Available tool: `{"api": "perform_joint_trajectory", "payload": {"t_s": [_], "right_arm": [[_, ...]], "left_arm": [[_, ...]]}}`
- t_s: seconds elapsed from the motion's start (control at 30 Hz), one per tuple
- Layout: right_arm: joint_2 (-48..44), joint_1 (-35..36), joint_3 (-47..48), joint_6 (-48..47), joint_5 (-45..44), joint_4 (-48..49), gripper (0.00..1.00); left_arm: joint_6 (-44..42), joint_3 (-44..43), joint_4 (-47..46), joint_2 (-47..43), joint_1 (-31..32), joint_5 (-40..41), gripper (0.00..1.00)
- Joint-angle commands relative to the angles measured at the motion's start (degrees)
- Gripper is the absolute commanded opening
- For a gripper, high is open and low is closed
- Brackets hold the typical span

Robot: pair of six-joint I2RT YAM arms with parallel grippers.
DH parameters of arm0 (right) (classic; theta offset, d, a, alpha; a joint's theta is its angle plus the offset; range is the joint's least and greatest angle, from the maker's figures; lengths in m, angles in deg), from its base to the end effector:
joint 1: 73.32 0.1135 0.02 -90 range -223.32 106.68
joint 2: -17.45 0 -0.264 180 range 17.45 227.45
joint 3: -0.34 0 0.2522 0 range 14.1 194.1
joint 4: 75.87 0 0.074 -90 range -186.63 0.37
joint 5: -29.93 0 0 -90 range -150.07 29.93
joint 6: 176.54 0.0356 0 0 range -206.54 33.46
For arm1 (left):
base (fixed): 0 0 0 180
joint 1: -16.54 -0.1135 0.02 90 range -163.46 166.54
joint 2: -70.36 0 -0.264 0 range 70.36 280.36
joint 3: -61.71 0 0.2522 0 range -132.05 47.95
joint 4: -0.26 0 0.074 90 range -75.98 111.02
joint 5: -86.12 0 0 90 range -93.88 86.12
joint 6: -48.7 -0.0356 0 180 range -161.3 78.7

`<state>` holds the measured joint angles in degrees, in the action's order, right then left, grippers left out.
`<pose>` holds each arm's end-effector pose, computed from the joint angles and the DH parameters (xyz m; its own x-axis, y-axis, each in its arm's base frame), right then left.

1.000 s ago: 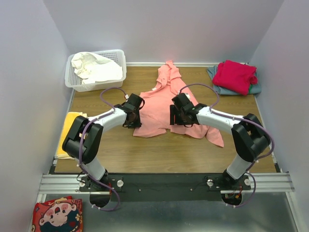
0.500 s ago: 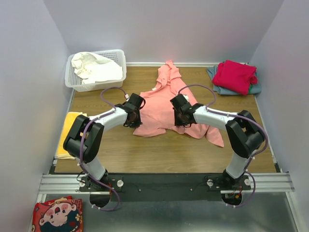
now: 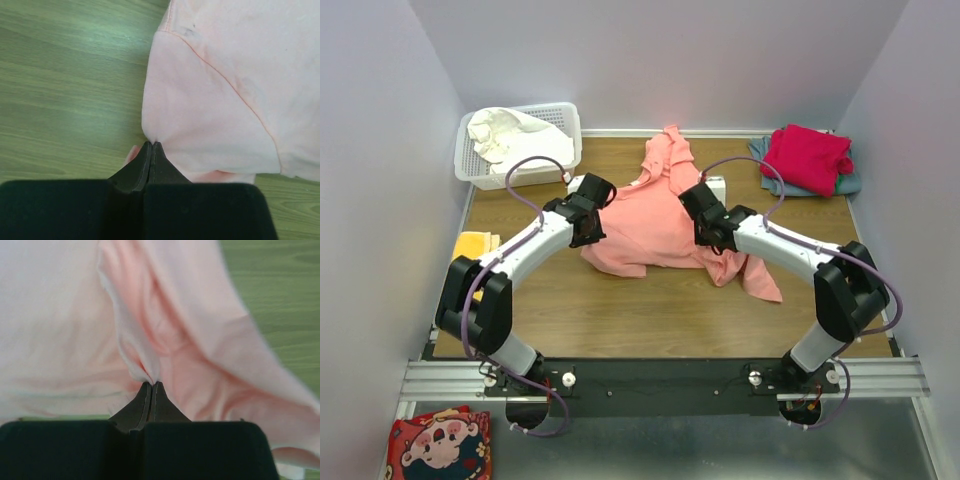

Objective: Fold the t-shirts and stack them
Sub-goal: Flatten the tshirt out

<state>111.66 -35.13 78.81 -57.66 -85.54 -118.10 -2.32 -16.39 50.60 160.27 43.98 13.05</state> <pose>0.2754 0.1972 0.2184 -0.7665 -0.0481 -0.6405 -0.0100 0.9980 -0.0631 0.2860 -0.1368 0.2303 -0.8114 -0.2568 -0.5251 -0.2448 0.9650 -0.0937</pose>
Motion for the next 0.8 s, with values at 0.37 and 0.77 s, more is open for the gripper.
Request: {"api": "perform_joint_trajectory", "payload": {"t_s": [0.37, 0.77], "right_arm": [[11.6, -17.1, 25.3, -9.6, -21.8, -3.1, 0.01], [25.7, -26.4, 45.8, -13.3, -21.5, -3.1, 0.01]], "left_arm": [[3.6, 1.8, 7.8, -11.5, -0.9, 7.1, 0.0], [4.4, 0.6, 11.0, -15.6, -2.3, 7.9, 0.0]]}}
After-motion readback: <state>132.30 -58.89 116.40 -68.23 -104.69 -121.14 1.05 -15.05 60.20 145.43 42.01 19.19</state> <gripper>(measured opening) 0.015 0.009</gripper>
